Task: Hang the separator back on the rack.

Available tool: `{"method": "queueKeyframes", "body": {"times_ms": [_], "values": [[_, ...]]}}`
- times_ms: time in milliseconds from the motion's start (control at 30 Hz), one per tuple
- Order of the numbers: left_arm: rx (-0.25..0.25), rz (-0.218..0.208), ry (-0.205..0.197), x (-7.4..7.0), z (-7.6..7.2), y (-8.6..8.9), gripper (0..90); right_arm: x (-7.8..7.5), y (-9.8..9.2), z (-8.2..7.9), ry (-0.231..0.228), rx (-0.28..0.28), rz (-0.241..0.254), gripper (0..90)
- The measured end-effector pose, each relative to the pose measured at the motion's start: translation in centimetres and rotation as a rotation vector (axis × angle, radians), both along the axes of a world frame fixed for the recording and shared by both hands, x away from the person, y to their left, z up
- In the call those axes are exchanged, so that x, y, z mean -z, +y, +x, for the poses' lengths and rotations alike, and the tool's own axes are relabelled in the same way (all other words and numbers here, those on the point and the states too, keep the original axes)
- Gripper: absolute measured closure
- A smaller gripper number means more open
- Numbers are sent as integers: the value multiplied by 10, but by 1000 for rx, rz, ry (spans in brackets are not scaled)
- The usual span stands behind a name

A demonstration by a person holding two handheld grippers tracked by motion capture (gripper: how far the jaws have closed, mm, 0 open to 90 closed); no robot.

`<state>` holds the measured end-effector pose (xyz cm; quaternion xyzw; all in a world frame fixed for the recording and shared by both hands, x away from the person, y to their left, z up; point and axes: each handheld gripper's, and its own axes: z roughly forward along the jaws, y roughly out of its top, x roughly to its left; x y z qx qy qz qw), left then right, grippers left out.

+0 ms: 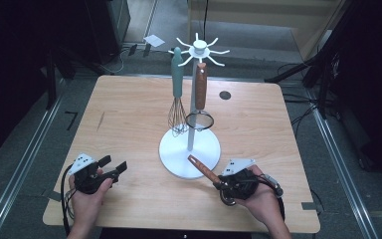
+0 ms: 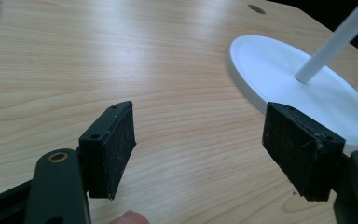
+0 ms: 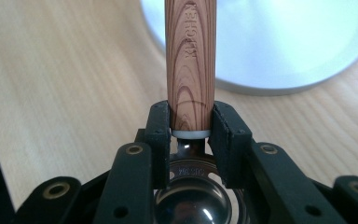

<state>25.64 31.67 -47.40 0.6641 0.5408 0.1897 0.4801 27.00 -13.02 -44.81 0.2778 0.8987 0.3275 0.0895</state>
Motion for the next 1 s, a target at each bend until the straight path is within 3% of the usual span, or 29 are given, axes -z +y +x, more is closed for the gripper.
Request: {"method": "queueKeyframes", "body": {"times_ms": [133, 300, 367, 500, 600, 933, 1000], "values": [[-14, 17, 7, 2, 3, 3, 212, -4, -9, 2, -43, 66, 59, 717], [-35, 54, -4, 0, 2, 4, 160, -4, -17, 4, -64, 126, 98, 717], [-46, 68, -7, -1, 2, 7, 136, -4, -21, 4, -93, 185, 127, 717], [-51, 46, -8, -1, 3, 15, 82, -8, -29, 4, -125, 246, 193, 717], [-9, 45, -12, 0, 4, 16, 3, -9, -33, 4, -132, 277, 222, 717], [-19, 70, 4, 6, 6, 21, 3, -17, -44, 1, -194, 377, 338, 717], [-16, 92, 3, 8, 7, 19, 3, -19, -46, 0, -205, 389, 356, 717]]}}
